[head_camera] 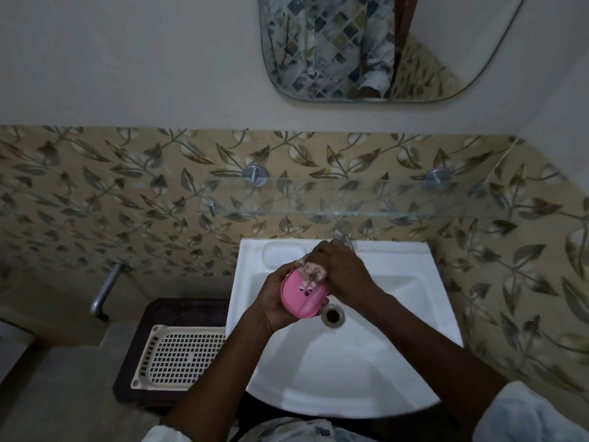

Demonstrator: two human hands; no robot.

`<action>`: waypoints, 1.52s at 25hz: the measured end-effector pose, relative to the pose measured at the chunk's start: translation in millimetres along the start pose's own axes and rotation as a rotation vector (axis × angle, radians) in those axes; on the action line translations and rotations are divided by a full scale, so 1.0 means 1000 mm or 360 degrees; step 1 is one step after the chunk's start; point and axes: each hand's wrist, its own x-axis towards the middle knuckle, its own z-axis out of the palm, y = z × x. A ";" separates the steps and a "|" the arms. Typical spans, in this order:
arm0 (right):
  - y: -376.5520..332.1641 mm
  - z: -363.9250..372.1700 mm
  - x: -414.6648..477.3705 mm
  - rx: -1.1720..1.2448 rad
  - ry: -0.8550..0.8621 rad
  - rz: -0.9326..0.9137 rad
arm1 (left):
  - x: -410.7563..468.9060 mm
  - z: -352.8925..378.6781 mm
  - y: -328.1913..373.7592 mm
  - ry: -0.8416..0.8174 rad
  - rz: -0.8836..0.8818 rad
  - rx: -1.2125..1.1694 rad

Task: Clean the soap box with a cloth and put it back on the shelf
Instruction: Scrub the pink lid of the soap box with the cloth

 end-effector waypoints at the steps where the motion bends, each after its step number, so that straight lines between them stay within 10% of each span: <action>1: 0.002 -0.001 -0.001 -0.0046 -0.0001 -0.0038 | -0.001 0.002 -0.001 -0.0018 0.0053 -0.0029; 11: 0.015 0.003 -0.007 0.0182 0.0037 0.0629 | 0.004 0.002 -0.019 0.0089 0.0335 0.0072; 38: 0.002 0.006 -0.006 0.0699 -0.0096 0.1224 | 0.020 0.007 -0.023 0.0397 0.0598 0.0075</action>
